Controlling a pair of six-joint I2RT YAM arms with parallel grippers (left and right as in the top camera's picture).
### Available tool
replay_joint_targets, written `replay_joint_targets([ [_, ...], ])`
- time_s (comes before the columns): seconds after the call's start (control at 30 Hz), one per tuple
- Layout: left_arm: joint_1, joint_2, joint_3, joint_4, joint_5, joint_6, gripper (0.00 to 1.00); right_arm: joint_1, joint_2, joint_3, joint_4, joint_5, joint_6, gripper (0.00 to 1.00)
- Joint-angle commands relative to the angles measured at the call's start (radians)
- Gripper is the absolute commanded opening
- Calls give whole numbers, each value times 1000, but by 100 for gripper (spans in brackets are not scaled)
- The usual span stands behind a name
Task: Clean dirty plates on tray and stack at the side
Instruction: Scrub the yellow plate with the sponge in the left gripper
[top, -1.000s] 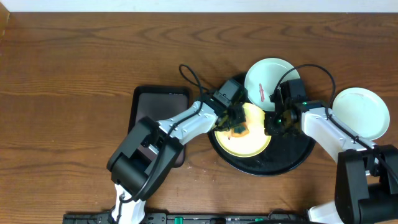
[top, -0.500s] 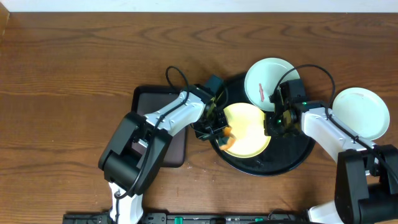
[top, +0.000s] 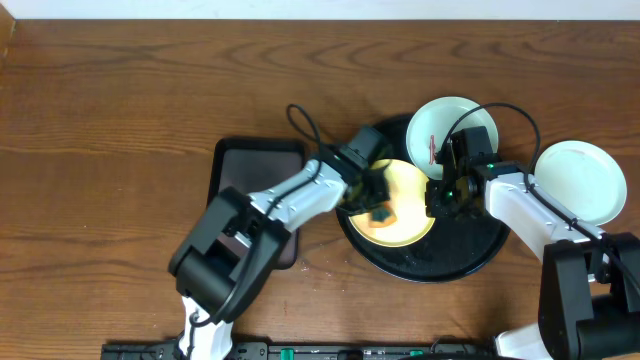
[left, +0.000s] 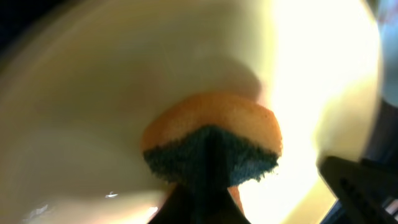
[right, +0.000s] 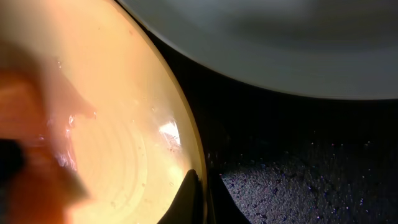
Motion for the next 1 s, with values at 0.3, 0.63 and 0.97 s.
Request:
replay_joint_targets([
  [0.3,-95,64,-27,244,-277,325,8,10,6,-1,3,26,3,1],
  [0.63,-5,60,-19,76,-406,372,7,10,6,-1,1,25,3,1],
  [0.97,95,56,14,-49,-265,158,7,10,6,-1,3,26,3,1],
])
